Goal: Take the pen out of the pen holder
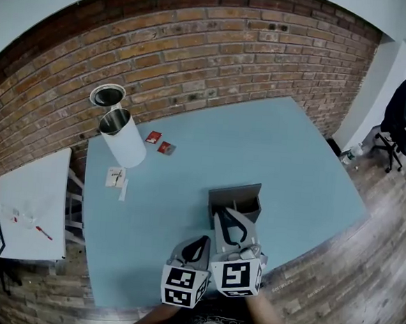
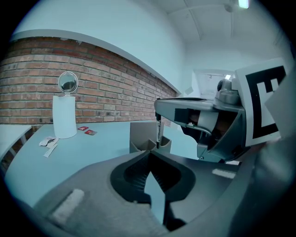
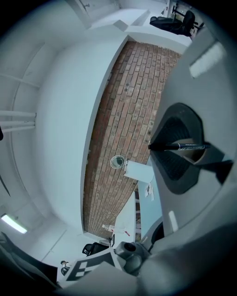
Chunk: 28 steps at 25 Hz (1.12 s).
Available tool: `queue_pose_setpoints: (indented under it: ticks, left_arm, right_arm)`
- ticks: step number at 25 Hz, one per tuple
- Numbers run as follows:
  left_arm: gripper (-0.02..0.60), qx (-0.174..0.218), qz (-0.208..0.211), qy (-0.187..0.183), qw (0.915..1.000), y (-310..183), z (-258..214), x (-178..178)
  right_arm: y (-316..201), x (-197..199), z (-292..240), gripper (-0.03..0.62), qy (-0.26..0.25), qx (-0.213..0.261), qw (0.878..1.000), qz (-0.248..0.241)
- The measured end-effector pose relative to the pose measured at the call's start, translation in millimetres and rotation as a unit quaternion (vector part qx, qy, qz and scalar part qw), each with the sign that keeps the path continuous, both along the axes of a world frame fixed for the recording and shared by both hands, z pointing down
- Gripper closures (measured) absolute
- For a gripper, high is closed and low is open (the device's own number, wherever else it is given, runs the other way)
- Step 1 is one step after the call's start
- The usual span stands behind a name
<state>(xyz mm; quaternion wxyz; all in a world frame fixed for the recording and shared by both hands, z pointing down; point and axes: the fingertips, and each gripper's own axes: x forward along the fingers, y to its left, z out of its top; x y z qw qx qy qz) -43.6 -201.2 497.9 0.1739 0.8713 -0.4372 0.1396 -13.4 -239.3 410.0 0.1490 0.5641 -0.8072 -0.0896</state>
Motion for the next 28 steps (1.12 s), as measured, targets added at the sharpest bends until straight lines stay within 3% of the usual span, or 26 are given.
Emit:
queue_pose_setpoints:
  ticks: [28]
  left_arm:
    - [0.583, 0.025, 0.05, 0.015, 0.9983, 60, -7, 31]
  right_arm:
    - [87, 34, 41, 0.545, -0.017, -0.075, 0.995, 0.062]
